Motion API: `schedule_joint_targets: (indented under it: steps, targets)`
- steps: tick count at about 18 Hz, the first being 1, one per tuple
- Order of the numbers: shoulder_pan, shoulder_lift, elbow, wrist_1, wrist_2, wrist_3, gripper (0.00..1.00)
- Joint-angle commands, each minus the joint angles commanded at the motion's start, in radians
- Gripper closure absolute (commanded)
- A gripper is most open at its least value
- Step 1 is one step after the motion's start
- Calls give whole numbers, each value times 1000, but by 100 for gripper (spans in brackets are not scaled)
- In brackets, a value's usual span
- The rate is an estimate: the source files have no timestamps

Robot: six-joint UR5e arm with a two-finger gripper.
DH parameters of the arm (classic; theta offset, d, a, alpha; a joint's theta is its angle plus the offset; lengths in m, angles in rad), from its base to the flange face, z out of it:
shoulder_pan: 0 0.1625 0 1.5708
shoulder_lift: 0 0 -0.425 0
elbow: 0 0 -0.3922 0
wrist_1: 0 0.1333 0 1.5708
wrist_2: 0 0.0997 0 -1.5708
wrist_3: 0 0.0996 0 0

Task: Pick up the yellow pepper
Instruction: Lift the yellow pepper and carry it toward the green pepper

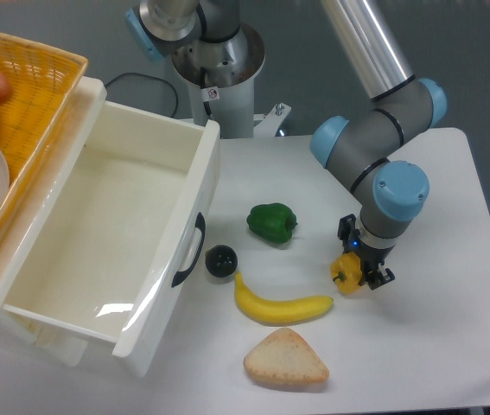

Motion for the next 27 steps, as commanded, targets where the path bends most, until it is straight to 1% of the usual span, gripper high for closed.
schedule_joint_targets:
  steps: [1, 3, 6, 7, 10, 12, 15, 17, 19, 21, 24, 26, 27]
  targets:
    - [0, 6, 6, -3, -12, 0, 93]
    - [0, 20, 14, -29, -32, 0, 93]
    - [-3, 52, 31, -93, -32, 0, 93]
    - [-6, 86, 40, -153, -57, -6, 93]
    - [-6, 133, 67, -271, -115, -43, 93]
    - [-9, 161, 66, -319, -114, -43, 93]
    - [-24, 181, 65, -342, -109, -41, 93]
    - [-34, 213, 60, -356, -107, -38, 93]
    - [-49, 226, 57, -367, -106, -29, 93]
    - [-63, 262, 54, -368, -89, -25, 93]
    - [-97, 281, 46, -367, -35, -25, 92]
    - [-104, 311, 17, -361, -35, -26, 92]
    - [-109, 319, 15, -361, -35, -26, 92]
